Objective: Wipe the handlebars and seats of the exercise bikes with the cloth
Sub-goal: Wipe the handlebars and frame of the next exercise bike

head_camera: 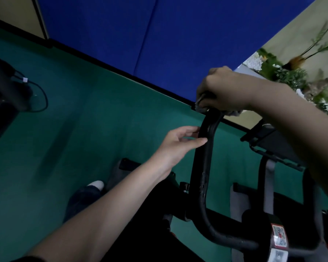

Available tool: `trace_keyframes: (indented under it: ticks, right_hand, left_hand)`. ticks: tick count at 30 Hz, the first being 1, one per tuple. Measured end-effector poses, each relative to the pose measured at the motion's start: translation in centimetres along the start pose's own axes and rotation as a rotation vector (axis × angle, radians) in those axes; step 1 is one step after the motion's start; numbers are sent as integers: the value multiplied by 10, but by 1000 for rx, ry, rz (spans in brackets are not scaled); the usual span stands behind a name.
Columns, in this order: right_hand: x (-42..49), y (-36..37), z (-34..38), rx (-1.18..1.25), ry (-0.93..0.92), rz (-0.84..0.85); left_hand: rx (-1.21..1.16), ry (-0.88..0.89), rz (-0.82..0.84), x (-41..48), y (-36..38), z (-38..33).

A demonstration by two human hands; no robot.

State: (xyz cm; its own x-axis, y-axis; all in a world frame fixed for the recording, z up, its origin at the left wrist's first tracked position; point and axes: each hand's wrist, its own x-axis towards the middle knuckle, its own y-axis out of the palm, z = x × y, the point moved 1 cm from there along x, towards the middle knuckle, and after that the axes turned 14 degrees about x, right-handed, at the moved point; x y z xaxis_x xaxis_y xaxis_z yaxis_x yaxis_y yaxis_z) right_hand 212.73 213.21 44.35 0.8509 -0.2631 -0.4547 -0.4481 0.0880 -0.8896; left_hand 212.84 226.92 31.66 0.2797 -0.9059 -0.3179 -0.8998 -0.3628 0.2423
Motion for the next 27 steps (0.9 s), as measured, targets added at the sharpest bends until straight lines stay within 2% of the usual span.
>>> trace_keyframes:
  ticks: [3, 6, 9, 13, 18, 22, 27]
  right_hand:
    - [-2, 4, 2, -40, 30, -73]
    - [0, 13, 12, -103, 20, 5]
    - [7, 2, 8, 16, 91, 125]
    - [16, -26, -13, 153, 240, 73]
    - [24, -4, 12, 25, 240, 306]
    - [28, -14, 12, 102, 305, 409]
    - [19, -22, -1, 233, 307, 259]
  left_hand:
    - [-8, -5, 14, 1, -1, -1]
    - [-11, -15, 23, 2, -2, -3]
    - [-3, -23, 30, 1, -3, -3]
    - [6, -30, 41, 0, -4, -4]
    - [3, -27, 51, 1, -5, -5]
    - [12, -28, 59, 3, -6, -4]
    - [28, -30, 71, 4, -7, -4]
